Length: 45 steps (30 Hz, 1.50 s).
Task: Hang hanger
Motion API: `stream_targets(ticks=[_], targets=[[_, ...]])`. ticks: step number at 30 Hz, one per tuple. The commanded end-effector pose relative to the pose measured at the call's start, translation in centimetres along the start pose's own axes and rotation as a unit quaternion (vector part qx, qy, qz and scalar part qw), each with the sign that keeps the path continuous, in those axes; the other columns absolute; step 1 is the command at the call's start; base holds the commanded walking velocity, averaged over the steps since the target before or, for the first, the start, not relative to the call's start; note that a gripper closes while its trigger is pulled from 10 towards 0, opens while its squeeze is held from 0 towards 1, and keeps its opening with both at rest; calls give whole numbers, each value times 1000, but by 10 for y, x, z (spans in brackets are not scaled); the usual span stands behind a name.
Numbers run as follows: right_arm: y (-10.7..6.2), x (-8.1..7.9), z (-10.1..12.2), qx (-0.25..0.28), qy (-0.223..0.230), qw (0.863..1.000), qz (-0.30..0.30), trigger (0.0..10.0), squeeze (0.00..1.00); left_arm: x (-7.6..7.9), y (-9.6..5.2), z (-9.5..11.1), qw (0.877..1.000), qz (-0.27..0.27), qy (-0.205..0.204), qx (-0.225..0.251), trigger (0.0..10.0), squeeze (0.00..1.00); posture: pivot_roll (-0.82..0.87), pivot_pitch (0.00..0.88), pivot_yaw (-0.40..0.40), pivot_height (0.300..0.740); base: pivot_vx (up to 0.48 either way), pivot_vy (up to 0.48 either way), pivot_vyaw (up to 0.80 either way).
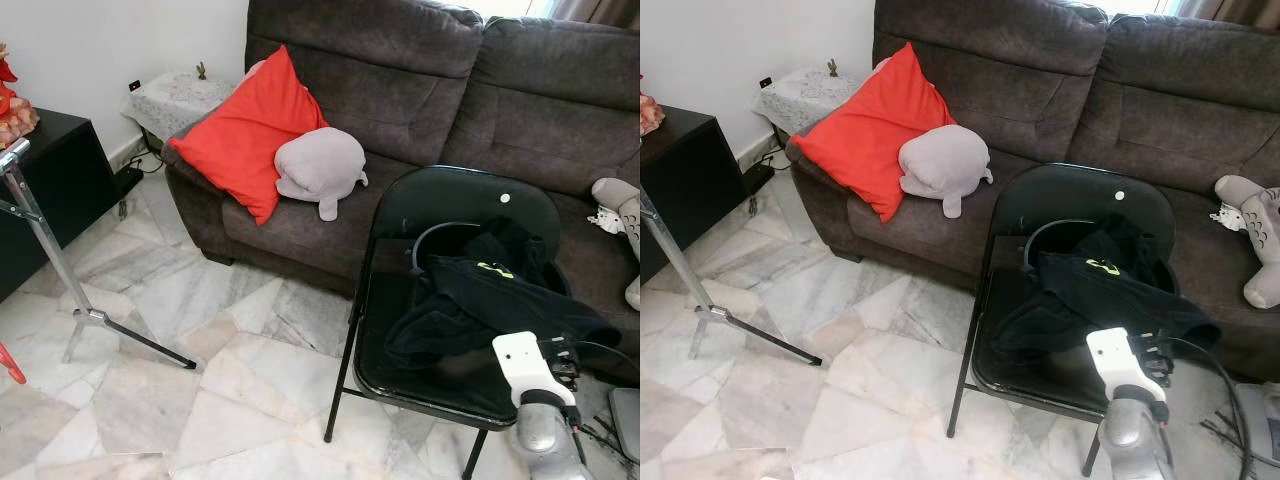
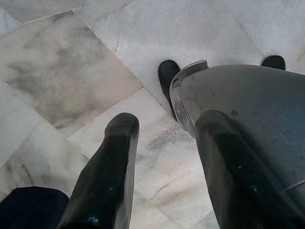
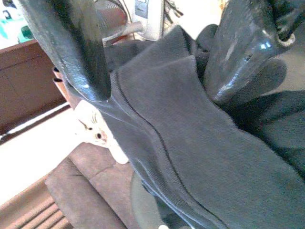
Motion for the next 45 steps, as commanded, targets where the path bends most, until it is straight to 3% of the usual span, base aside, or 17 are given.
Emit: stream_targets(ticks=[1,8,11,25,37,45], targets=[[1,15,-11,-15,-6,1000,-24,10000,0,7,0,-4,1000,-14,-1,-6,10000,0,-21,90,-60,740,0,0,0],[7,49,3,20,-15,996,-88,10000,0,7,0,-5,1000,-14,3,-7,10000,0,-23,94,-55,740,0,0,0],[7,53,5,28,-14,995,-95,10000,0,6,-1,-6,1000,-15,4,-7,10000,0,-24,96,-54,740,0,0,0],[12,39,-10,-12,-3,997,-72,10000,0,5,-1,-6,1000,-17,10,-7,10000,0,-18,97,-41,740,0,0,0],[23,43,-8,-14,5,996,-87,10000,0,4,-1,-6,1000,-19,13,-6,10000,0,-13,100,-34,740,0,0,0],[23,52,-24,-44,20,993,-106,10000,0,4,-1,-6,1000,-21,16,-6,10000,0,-3,107,-26,740,0,0,0]])
Point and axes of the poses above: a point about 5 cm out from each wrist's last joint towards the gripper, its own y axis pointing out of the wrist towards the gripper, its own z axis along the axis of the wrist's last joint, x = y × z, the point moved 6 cm from there along y, pointing out of the wrist towards the gripper, and after that the axes turned 15 degrees about y, right-handed, at the moved point
